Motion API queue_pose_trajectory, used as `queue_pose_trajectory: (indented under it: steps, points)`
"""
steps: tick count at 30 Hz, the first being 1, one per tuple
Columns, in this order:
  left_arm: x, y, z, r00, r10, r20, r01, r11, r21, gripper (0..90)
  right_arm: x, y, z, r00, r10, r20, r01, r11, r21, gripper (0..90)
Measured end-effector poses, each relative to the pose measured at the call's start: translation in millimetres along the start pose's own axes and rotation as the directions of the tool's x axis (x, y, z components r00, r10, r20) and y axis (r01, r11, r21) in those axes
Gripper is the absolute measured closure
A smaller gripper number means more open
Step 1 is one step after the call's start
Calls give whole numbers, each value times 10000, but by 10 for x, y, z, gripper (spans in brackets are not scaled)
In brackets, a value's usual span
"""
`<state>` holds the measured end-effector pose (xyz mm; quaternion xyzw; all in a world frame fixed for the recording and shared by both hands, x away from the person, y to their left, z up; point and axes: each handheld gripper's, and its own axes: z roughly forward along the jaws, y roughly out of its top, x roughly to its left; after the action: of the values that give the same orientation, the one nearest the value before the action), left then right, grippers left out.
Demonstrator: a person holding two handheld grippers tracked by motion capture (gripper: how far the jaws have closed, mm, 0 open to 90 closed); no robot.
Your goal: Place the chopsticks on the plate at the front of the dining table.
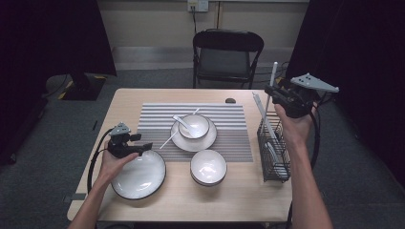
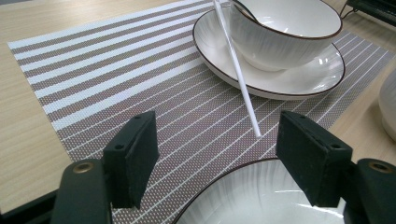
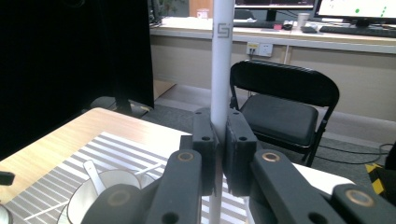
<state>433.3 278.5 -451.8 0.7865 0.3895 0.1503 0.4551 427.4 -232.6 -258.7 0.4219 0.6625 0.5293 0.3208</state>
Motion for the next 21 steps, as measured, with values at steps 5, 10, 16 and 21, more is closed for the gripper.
queue_pose_trajectory:
  steps: [5,10,16,21]
  points:
    - [-3,4,-5,10000,-1,65,1,10000,-45,294,65,-24,65,9993,37,-375,-34,10000,79,850]
    - [2,3,-19,10000,53,5,-53,10000,-50,297,157,-17,124,9968,-55,-792,63,9999,98,850]
    - [7,6,-29,10000,52,36,-51,9999,-129,296,263,13,181,9927,-155,-1195,162,9999,45,850]
    - [-21,12,-26,9999,138,101,-137,9999,-59,290,326,-15,250,9871,23,-1603,-17,10000,35,850]
